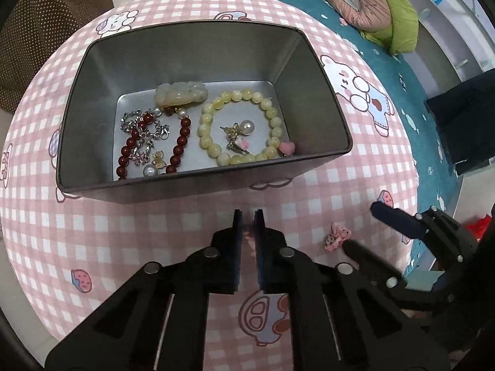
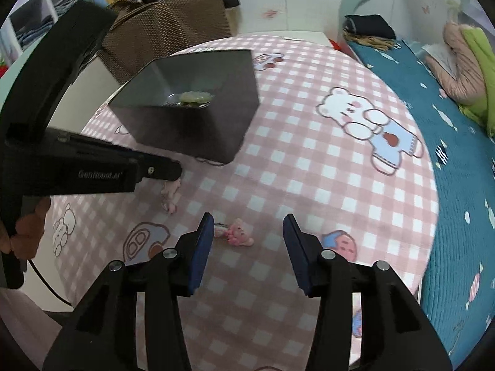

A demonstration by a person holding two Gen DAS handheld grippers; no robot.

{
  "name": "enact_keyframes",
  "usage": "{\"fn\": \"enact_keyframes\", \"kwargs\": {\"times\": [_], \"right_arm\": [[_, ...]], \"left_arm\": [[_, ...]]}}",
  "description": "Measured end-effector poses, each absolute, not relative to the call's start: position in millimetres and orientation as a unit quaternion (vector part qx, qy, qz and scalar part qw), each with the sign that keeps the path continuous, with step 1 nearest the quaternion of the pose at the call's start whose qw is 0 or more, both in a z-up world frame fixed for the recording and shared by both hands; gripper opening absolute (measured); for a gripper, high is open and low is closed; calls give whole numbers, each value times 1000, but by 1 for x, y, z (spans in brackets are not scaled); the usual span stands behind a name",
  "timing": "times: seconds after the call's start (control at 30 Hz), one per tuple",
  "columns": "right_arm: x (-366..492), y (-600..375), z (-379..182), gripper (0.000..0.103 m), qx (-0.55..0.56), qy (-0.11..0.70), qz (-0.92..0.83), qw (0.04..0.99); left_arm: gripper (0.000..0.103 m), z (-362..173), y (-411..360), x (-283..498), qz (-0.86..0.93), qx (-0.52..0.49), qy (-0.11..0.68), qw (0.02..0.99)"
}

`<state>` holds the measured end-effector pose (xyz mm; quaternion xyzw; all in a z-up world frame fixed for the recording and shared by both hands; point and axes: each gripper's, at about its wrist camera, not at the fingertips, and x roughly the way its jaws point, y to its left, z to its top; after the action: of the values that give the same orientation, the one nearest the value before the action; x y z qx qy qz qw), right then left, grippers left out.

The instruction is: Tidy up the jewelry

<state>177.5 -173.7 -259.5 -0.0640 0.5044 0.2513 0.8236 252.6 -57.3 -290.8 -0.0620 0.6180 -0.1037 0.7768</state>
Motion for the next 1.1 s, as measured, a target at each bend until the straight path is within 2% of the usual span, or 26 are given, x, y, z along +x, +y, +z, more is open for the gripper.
{"fn": "enact_keyframes", "kwargs": {"times": [0.2,0.23,0.3,0.37,0.47,0.53,0.57,0.6,0.63,0.7,0.73,0.97,1.03,1.1], "right_arm": [[166,-159,-270,44,-113,506,261,815],[165,-159,-271,44,-116,503,262,816],[166,-160,-271,39,-114,500,260,818],[167,-162,-272,35,-110,498,259,821],[165,-164,-272,25,-122,492,253,824],[166,-164,-271,25,-120,492,252,824],[166,-164,-272,25,-120,492,252,825],[166,-164,-272,25,-121,492,251,825],[166,-163,-272,24,-125,491,250,825],[167,-163,-272,24,-125,492,249,825],[168,-164,-272,24,-123,493,249,825],[173,-165,-268,22,-118,495,246,825],[173,-166,-267,12,-118,494,244,826],[174,-166,-265,8,-119,494,248,825]], "left_arm": [[8,-290,-57,247,-109,-57,630,767],[14,-289,-57,245,-111,-58,632,765],[46,-289,-57,242,-111,-59,634,763],[56,-289,-57,241,-99,-60,640,760],[56,-291,-56,237,-95,-54,646,756],[56,-292,-56,235,-94,-52,643,759],[52,-292,-56,234,-95,-52,641,760],[41,-292,-57,234,-93,-46,638,763],[36,-292,-59,233,-90,-38,636,765],[20,-293,-61,233,-91,-27,635,767],[16,-293,-62,233,-93,-28,635,766],[16,-293,-62,234,-103,-34,638,762],[16,-292,-63,235,-104,-32,638,762],[16,-291,-64,236,-105,-32,638,762]]}}
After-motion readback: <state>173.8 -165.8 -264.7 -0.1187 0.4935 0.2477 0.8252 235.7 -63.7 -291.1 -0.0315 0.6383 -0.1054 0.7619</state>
